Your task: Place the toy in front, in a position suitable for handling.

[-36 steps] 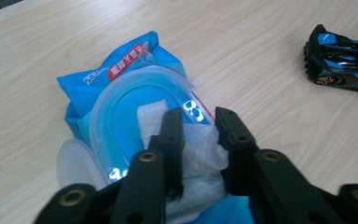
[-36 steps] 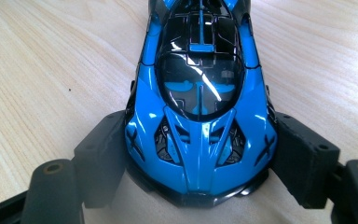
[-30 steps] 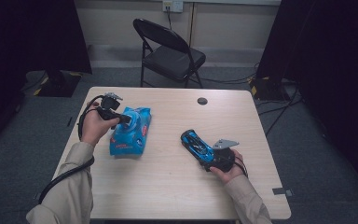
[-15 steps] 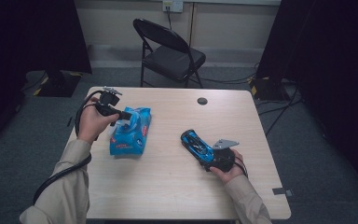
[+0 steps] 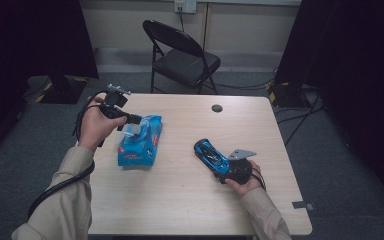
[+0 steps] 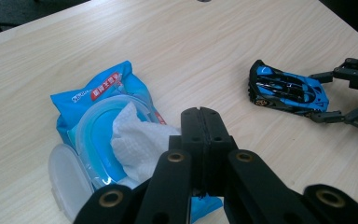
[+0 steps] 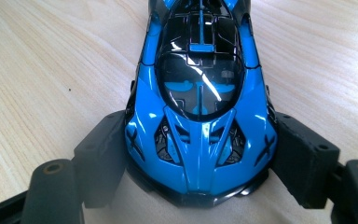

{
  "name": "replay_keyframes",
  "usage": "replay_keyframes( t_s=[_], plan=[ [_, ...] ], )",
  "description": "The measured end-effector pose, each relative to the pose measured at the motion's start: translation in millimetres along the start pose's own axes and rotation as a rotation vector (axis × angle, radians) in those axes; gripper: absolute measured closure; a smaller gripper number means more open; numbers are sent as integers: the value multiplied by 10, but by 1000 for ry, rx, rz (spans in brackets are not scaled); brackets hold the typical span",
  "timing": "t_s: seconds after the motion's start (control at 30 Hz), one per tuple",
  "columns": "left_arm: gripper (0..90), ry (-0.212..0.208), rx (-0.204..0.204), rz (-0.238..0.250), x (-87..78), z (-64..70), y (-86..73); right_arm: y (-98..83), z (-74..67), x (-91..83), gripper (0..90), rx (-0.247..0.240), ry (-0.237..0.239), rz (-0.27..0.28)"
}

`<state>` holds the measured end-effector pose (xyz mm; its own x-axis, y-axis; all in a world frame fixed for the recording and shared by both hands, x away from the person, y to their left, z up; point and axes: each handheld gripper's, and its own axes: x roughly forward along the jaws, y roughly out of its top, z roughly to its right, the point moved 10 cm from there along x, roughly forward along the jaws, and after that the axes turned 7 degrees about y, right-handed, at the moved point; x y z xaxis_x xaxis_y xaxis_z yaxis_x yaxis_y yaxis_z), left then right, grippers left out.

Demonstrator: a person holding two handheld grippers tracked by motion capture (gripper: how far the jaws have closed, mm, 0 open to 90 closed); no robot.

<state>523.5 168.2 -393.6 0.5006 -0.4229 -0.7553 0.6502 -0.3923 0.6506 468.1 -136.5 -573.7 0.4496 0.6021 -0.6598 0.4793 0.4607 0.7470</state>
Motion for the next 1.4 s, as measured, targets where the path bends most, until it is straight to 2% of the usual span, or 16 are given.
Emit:
replay_keyframes(
  t_s=[0.23,0.4,0.57,0.63,0.73,0.87,1.2,1.4],
  plan=[
    [900,-12,-28,20,-124,-14,88,0,0,0,251,0,0,0],
    [900,-13,-15,27,-225,18,148,0,0,0,252,0,0,0],
    [899,-32,-28,70,-372,73,261,0,0,0,252,0,0,0],
    [900,-30,-20,74,-430,103,300,0,0,0,252,0,0,0],
    [900,-34,-1,81,-491,159,342,0,0,0,251,0,0,0],
    [899,-64,7,88,-514,270,372,0,0,0,251,0,0,0],
    [899,-113,54,96,-459,565,436,0,0,0,251,0,0,0],
    [900,-134,61,107,-494,652,507,0,0,0,251,0,0,0]
  ],
)
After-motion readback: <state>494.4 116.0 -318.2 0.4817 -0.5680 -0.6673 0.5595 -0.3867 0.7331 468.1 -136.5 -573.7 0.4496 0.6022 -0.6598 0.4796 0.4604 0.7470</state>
